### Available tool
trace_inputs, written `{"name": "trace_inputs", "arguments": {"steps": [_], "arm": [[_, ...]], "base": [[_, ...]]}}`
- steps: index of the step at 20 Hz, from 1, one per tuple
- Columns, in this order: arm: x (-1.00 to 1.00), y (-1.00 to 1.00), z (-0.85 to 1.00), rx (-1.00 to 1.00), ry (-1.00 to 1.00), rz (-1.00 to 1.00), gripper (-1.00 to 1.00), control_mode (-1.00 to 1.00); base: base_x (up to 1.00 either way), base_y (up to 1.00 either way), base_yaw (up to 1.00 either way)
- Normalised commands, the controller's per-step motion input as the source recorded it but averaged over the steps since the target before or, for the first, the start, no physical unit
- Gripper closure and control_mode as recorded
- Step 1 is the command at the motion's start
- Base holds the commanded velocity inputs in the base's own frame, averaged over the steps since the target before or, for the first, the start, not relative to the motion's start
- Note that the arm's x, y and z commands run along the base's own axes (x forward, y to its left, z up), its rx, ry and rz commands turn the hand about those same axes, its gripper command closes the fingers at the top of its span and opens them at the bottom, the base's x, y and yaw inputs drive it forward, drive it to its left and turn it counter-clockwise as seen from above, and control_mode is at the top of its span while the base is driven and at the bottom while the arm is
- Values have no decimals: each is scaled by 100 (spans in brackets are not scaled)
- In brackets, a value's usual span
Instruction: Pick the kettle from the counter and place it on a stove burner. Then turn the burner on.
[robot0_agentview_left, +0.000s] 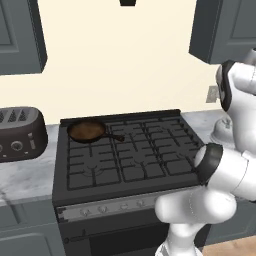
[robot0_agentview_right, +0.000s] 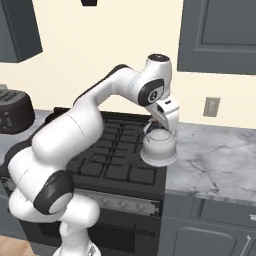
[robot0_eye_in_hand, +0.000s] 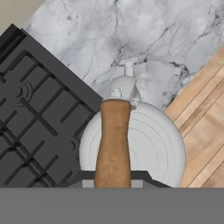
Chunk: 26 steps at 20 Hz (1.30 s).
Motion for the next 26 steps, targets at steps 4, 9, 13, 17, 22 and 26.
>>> {"name": "trace_inputs", "arguments": {"steps": [4,9,13,17,22,26], "arm": [[-19,40,10,0,0,0,100,-100],[-13,44,0,0,-4,0,100,-100],[-5,45,0,0,-8,0,100,-100],[0,47,0,0,-1,0,100,-100],[0,49,0,0,0,0,100,-100],[0,38,0,0,0,0,100,-100]], "base": [[0,0,0],[0,0,0],[0,0,0],[0,0,0],[0,0,0],[0,0,0]]}}
